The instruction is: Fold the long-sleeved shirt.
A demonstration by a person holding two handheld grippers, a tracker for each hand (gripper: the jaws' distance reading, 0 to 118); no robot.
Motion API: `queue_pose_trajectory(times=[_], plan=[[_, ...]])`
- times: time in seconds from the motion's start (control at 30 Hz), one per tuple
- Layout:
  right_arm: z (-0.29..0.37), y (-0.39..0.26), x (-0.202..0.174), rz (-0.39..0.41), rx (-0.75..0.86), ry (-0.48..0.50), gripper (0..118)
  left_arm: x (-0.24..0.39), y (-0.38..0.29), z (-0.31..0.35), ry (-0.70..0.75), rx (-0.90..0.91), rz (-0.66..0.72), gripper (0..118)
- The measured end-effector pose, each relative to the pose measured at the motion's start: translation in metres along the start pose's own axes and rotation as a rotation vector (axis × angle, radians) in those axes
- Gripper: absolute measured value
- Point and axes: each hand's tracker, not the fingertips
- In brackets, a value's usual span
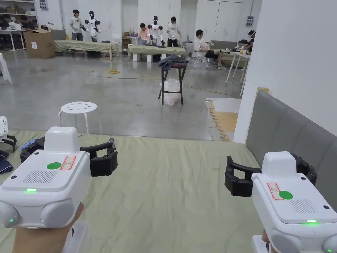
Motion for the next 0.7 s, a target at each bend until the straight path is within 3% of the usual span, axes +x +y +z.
queue_pose_trajectory(times=[0.13, 0.27, 0.7], plan=[[0.0008, -0.0006, 0.0007, 0.001, -0.001, -0.003, 118, 0.0012, 0.0062, -0.0029, 0.052, -0.048, 0.050, 111], [0.0013, -0.0005, 0.0049, -0.065, -0.014, 0.023, 118, -0.0024, 0.0090, -0.0012, 0.021, -0.054, 0.095, 111], [0.0033, -0.0027, 0.0010, -0.001, 0.008, -0.020, 118, -0.0049, 0.0060, 0.0004, 0.037, -0.076, 0.019, 111]])
